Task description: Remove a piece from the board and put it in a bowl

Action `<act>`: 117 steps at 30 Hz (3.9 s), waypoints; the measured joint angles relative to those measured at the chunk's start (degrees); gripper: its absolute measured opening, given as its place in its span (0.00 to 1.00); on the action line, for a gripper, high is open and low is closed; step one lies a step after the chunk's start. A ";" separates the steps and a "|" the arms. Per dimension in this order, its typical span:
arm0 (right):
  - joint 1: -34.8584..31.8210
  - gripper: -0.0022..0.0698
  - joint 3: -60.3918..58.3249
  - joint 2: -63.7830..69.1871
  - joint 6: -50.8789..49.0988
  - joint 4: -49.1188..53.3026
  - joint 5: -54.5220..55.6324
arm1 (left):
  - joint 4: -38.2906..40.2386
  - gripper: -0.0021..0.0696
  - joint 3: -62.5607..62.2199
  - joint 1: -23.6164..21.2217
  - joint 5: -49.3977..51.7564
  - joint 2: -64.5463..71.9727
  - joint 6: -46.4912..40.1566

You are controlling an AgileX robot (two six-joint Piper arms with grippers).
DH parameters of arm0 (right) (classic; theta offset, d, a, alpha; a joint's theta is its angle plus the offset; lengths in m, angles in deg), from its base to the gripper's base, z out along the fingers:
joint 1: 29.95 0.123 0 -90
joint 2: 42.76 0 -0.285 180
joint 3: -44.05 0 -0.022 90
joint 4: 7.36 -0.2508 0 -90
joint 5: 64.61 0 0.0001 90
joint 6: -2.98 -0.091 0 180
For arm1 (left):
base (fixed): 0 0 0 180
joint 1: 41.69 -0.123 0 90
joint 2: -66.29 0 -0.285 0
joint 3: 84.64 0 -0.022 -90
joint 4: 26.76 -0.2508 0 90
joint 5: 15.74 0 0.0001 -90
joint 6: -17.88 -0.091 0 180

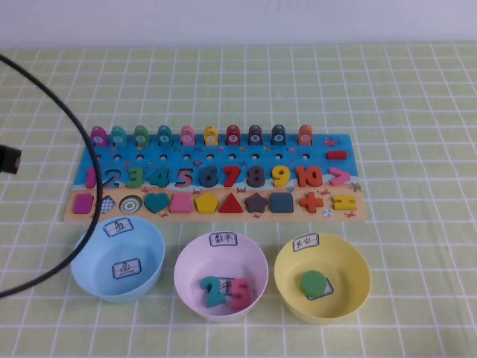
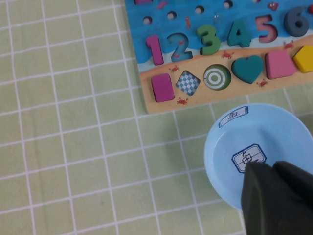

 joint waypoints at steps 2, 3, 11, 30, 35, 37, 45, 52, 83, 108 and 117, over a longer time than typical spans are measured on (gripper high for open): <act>0.00 0.01 0.00 0.00 0.00 0.00 0.00 | -0.12 0.02 -3.64 0.00 1.76 4.35 -0.49; 0.00 0.01 0.00 0.00 0.00 0.00 0.00 | -0.12 0.02 -5.26 0.00 2.19 6.39 -0.59; 0.00 0.01 0.00 0.00 0.00 0.00 0.00 | -0.12 0.02 -15.45 0.00 2.30 19.57 -0.51; 0.00 0.01 0.00 0.00 0.00 0.00 0.00 | -0.25 0.50 -43.67 1.76 9.75 47.15 1.75; 0.00 0.01 0.00 0.00 0.00 0.00 0.00 | -3.41 0.56 -48.86 3.19 9.30 52.00 4.62; 0.00 0.01 0.00 0.00 0.00 0.00 0.00 | -4.97 0.57 -50.67 3.41 9.20 53.80 5.74; 0.00 0.01 0.00 0.00 0.00 0.00 0.00 | -7.69 0.57 -54.93 3.44 8.86 59.62 7.02; 0.00 0.01 0.00 0.00 0.00 0.00 0.00 | -8.80 0.57 -55.33 2.95 8.06 62.30 7.86; 0.00 0.01 0.00 0.00 0.00 0.00 0.00 | -5.61 0.57 -55.61 0.42 0.82 68.57 8.45; 0.00 0.01 0.00 0.00 0.00 0.00 0.00 | -4.73 0.49 -55.61 0.42 -0.67 70.75 8.45; 0.00 0.01 0.00 0.00 0.00 0.00 0.00 | -4.04 0.49 -55.61 0.42 -0.67 70.75 8.45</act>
